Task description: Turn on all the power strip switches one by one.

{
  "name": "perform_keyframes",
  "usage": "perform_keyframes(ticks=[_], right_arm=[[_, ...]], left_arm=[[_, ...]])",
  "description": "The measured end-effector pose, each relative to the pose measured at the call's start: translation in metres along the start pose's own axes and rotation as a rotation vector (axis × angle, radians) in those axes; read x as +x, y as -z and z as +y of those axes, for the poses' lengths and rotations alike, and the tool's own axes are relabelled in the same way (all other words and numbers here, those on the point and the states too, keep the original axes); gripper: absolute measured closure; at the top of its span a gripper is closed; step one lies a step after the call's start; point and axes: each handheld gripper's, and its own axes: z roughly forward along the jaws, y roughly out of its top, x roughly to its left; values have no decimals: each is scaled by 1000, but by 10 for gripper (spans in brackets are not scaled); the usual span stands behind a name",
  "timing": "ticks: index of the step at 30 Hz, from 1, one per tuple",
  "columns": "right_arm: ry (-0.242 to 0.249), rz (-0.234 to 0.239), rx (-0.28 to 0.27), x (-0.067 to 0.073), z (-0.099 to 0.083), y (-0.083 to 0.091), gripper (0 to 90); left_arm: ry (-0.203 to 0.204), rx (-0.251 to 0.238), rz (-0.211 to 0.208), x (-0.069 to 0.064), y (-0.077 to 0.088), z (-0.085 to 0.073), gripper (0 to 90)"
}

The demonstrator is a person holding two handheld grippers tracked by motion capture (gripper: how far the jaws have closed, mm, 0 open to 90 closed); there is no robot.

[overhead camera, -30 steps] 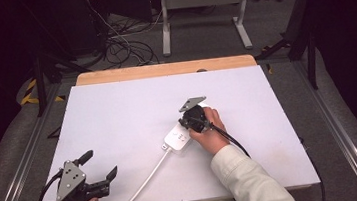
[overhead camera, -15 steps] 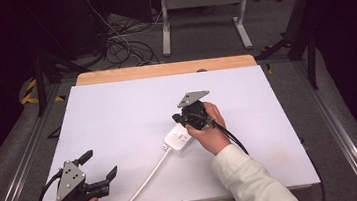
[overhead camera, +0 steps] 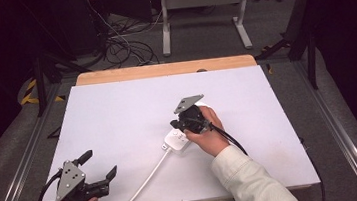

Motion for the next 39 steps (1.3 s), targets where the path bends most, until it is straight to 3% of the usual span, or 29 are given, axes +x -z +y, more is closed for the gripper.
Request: perform_keyframes(ticks=[4, 17, 27, 39], right_arm=[[-5, 9, 37, -2, -7, -9, 900], [10, 9, 80, 1, -10, -18, 900], [25, -3, 80, 3, -11, -20, 900], [-17, 5, 85, 1, -12, -22, 900]], left_arm=[[-3, 0, 1, 0, 0, 0, 120], [-1, 3, 1, 0, 0, 0, 120], [-2, 3, 3, -1, -1, 0, 120], [-8, 5, 2, 0, -1, 0, 120]])
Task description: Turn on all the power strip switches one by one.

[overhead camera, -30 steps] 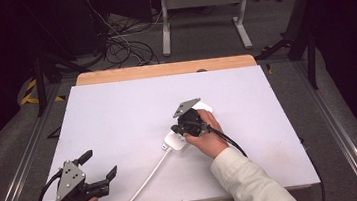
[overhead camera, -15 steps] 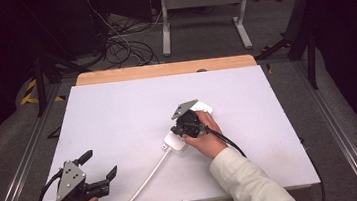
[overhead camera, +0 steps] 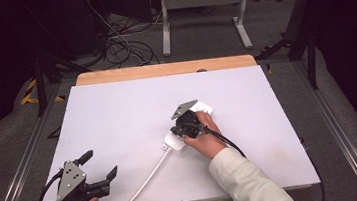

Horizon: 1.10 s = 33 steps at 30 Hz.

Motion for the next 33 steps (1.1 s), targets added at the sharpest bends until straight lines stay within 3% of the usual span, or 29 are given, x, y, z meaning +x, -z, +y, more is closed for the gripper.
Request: perform_keyframes(ticks=[9, 13, 15, 18, 19, 23, 33], right_arm=[[-1, -5, 6, 0, 0, -2, 900], [37, -21, 14, 3, 1, -2, 900], [81, -41, 35, 4, 6, 3, 900], [63, -9, -85, 9, 12, 25, 900], [67, -11, -97, 11, 15, 31, 900], [79, -16, -100, 13, 18, 42, 900], [62, -14, -124, 14, 18, 45, 900]], left_arm=[[2, 2, -3, 0, 0, 0, 120], [6, 0, 1, 0, 0, 0, 120], [6, 1, 2, 0, -1, 0, 120], [4, -1, 4, 0, -1, 0, 120], [0, 0, 3, 1, -1, 0, 120], [2, 0, 1, 0, 0, 0, 120], [10, -1, 3, 1, 0, 0, 120]])
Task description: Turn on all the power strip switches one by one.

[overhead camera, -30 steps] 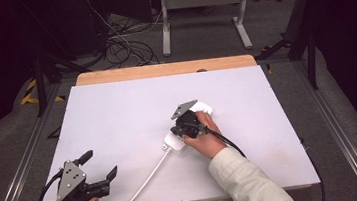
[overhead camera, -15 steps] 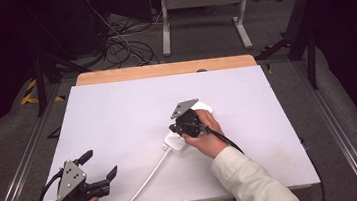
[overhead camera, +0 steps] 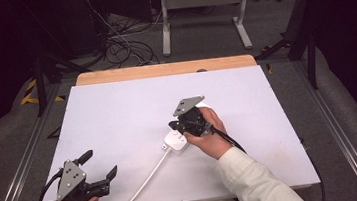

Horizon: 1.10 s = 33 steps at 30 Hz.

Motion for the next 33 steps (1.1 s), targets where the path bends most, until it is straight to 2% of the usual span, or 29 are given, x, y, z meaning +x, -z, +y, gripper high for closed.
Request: perform_keyframes(ticks=[2, 4, 8, 9, 11, 15, 21, 23, 25, 33], right_arm=[[-7, 4, -5, -1, 0, 1, 898], [-15, 4, -24, -1, 0, 2, 809], [-23, 6, -72, 0, -2, 9, 574], [-25, 7, -75, -1, -2, 11, 541], [-38, 24, -88, -1, -3, 18, 499], [-50, 24, -115, -1, -8, 35, 444], [-54, 7, -157, 0, -21, 57, 301], [-54, -7, -173, 1, -27, 64, 281], [-66, -14, -188, 0, -33, 71, 297], [-94, -18, -219, 0, -65, 90, 266]], left_arm=[[-1, 0, 1, 0, 0, 0, 120], [0, 0, 0, 1, 0, 0, 120], [0, 0, 1, 0, 1, 0, 120], [1, 0, 0, 0, 1, 0, 120], [-1, 2, -1, 0, 1, 0, 120], [2, -1, -1, -1, 1, 0, 120], [2, 1, 1, -1, 0, 0, 120], [2, 1, 2, -1, 0, 0, 120], [2, 1, 2, -1, 0, 0, 120], [2, -1, 3, -1, 0, 0, 120]])
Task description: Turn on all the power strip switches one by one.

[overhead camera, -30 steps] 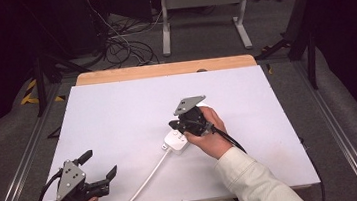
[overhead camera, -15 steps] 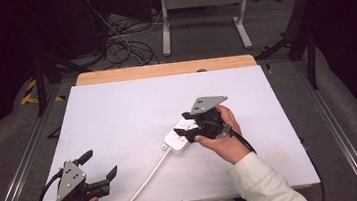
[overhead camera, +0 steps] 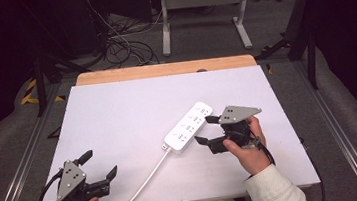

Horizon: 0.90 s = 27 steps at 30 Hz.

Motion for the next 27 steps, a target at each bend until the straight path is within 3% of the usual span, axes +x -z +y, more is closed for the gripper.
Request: perform_keyframes(ticks=[6, 11, 19, 27], right_arm=[[-41, 2, -25, -7, -27, 15, 181], [-80, -32, -60, -12, -51, 25, 141], [-120, -71, -42, -16, -84, 34, 121], [-169, -99, 29, -19, -110, 34, 113]], left_arm=[[-5, 0, -1, 0, 0, 0, 120], [-1, -2, -2, -1, 0, 0, 119], [-5, 0, -9, -2, 1, 1, 120], [7, 11, -23, 0, 4, -3, 111]])
